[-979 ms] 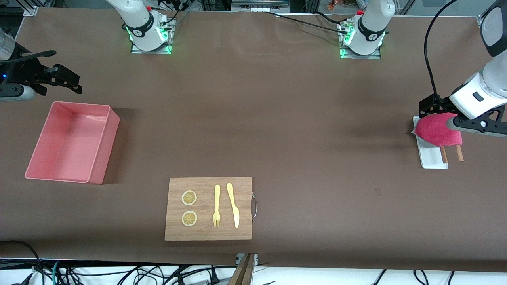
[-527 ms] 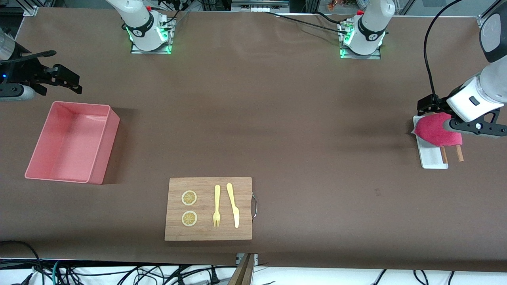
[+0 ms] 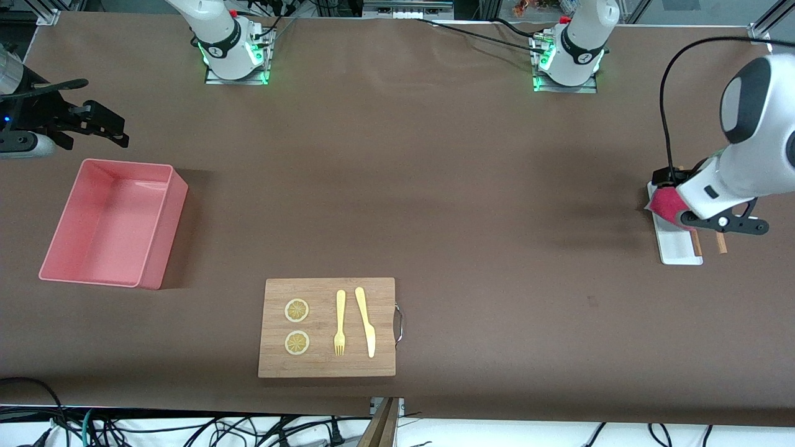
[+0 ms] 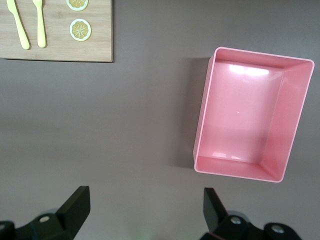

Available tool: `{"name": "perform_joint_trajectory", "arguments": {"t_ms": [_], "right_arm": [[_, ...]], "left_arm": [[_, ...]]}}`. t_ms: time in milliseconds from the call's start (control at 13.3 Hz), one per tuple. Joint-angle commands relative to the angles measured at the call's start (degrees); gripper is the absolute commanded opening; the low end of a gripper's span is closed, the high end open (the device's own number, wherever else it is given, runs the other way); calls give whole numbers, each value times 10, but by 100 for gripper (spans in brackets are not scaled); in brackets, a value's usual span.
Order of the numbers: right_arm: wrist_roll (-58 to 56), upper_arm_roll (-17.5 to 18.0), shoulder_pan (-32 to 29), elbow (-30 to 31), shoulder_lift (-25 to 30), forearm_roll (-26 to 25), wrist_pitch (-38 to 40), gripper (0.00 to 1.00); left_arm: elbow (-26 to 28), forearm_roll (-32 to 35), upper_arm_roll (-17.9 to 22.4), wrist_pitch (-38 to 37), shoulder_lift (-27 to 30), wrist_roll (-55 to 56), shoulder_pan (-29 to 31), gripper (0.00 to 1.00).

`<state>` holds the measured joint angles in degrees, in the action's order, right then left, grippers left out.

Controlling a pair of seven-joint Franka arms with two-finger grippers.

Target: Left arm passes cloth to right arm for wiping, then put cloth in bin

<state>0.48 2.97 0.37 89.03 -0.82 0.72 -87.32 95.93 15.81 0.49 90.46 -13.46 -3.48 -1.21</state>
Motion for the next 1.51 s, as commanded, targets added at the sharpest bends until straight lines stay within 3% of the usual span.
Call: {"name": "perform_joint_trajectory", "arguments": {"t_ms": [0, 226, 377, 828, 979, 1280, 1431], "right_arm": [[-7, 3, -1, -10, -1, -2, 5, 100], [-8, 3, 2, -10, -23, -1, -4, 100], [-8, 4, 6, -10, -29, -2, -3, 100], [-8, 3, 6, -4, -45, -2, -3, 100], [-12, 3, 7, -8, -107, -3, 6, 100], [-33, 5, 9, -4, -111, 3, 10, 100], [-115, 7, 8, 12, -111, 51, 8, 100]], "left_arm": [[26, 57, -8, 15, -10, 92, -7, 100], [114, 89, -8, 96, -24, 240, -5, 100], [158, 159, -11, 141, -42, 349, -16, 100], [162, 271, -13, 155, -161, 707, -52, 100], [163, 330, -13, 155, -200, 812, -53, 100], [199, 369, -11, 151, -205, 894, -45, 100], [209, 374, -12, 148, -201, 932, -47, 97]]}}
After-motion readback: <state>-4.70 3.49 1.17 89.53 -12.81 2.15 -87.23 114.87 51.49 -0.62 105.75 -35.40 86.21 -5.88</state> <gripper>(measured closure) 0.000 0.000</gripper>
